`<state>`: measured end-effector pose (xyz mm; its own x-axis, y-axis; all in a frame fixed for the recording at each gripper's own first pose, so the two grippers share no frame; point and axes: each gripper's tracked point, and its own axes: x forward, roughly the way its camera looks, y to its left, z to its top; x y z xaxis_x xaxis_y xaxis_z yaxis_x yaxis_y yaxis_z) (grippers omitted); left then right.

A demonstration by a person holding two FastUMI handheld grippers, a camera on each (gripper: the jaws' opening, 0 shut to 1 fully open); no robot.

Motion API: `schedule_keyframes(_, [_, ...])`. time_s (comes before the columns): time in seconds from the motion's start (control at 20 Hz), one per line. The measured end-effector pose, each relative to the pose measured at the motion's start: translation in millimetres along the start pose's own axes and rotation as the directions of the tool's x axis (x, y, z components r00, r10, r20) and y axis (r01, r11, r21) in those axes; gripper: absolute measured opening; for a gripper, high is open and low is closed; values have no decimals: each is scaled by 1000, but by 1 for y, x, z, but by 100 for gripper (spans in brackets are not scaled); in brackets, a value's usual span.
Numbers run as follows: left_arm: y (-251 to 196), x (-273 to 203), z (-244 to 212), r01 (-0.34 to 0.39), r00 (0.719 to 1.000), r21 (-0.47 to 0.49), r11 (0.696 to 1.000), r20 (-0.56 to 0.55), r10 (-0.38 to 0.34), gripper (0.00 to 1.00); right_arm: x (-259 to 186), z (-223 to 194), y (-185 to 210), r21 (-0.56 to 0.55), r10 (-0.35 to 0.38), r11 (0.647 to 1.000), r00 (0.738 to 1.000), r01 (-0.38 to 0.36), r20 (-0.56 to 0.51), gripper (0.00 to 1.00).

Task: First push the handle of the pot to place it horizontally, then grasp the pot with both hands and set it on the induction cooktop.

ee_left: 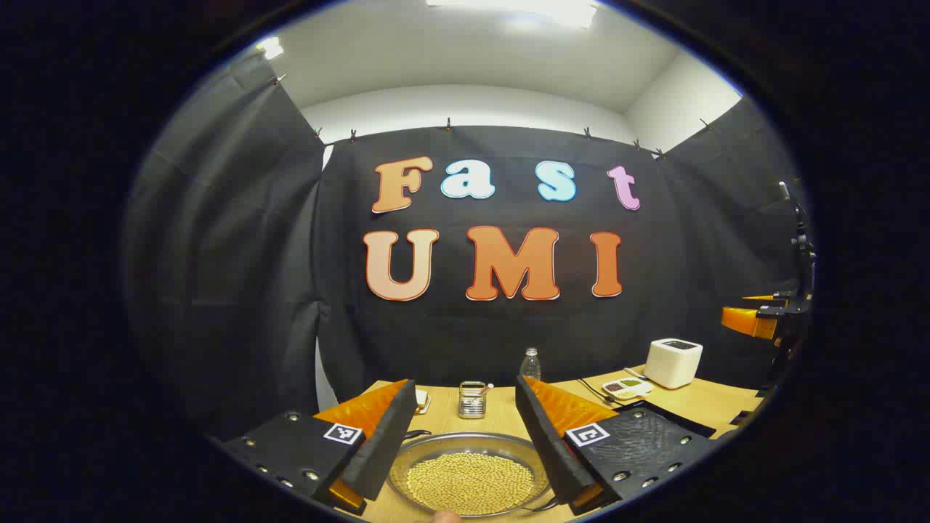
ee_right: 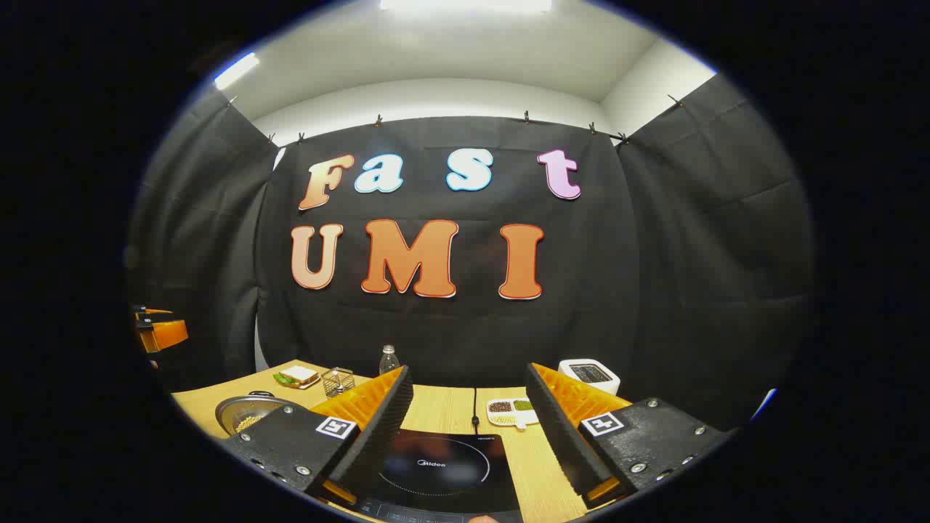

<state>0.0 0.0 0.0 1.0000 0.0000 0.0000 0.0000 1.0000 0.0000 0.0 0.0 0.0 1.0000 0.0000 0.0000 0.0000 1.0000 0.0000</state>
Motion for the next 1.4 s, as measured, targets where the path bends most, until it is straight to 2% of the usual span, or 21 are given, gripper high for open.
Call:
schedule_keyframes(0.2, [17, 1, 9, -46, 999, -5, 999, 19, 46, 86, -3, -2, -8, -2, -20, 1000, 1000, 20, -3, 97])
schedule_keyframes(0.35, [30, -4, 14, -83, 996, -46, 996, 34, 84, 85, -3, -5, -6, 10, -10, 1000, 1000, 11, -18, 97])
schedule_keyframes(0.5, [36, -7, 14, -96, 995, -19, 995, 35, 97, 86, -3, -4, -6, 20, -8, 1000, 1000, 8, -20, 97])
schedule_keyframes(0.65, [35, -8, 15, -94, 995, 28, 995, 34, 93, 85, -3, -1, -5, 23, -8, 1000, 1000, 9, -17, 97])
schedule_keyframes(0.8, [25, -6, 9, -66, 998, 24, 998, 20, 65, 86, -4, -2, -4, 18, -7, 1000, 1000, 7, -18, 97])
schedule_keyframes(0.85, [24, -6, 7, -60, 998, 25, 998, 16, 59, 86, -3, -4, -3, 16, -4, 1000, 1000, 5, -21, 93])
schedule_keyframes(0.9, [24, -4, 7, -60, 998, 27, 998, 17, 59, 86, -3, -4, -2, 16, -2, 1000, 1000, 2, -23, 97])
schedule_keyframes(1.15, [20, -1, 0, -40, 999, 38, 998, -3, 40, 88, -3, -2, -6, 16, -8, 1000, 1000, 8, -17, 97])
schedule_keyframes(1.2, [16, 0, 0, -22, 1000, 30, 999, -5, 22, 87, -3, -3, -8, 19, -8, 1000, 1000, 9, -16, 97])
schedule_keyframes(1.25, [15, 1, -1, -13, 1000, 17, 1000, -9, 13, 80, -3, -3, -7, 21, -8, 1000, 1000, 9, -17, 100])
schedule_keyframes(1.3, [14, 1, -4, -4, 1000, 6, 1000, -15, 4, 74, -2, -4, -7, 23, -8, 1000, 1000, 8, -19, 97])
schedule_keyframes(1.35, [15, 2, -5, -1, 1000, 2, 1000, -12, 1, 74, -2, -6, -8, 24, -7, 1000, 1000, 8, -22, 97])
schedule_keyframes(1.4, [19, 3, -6, -10, 1000, 1, 1000, -14, 10, 62, -2, -8, -8, 24, -7, 1000, 1000, 7, -26, 97])
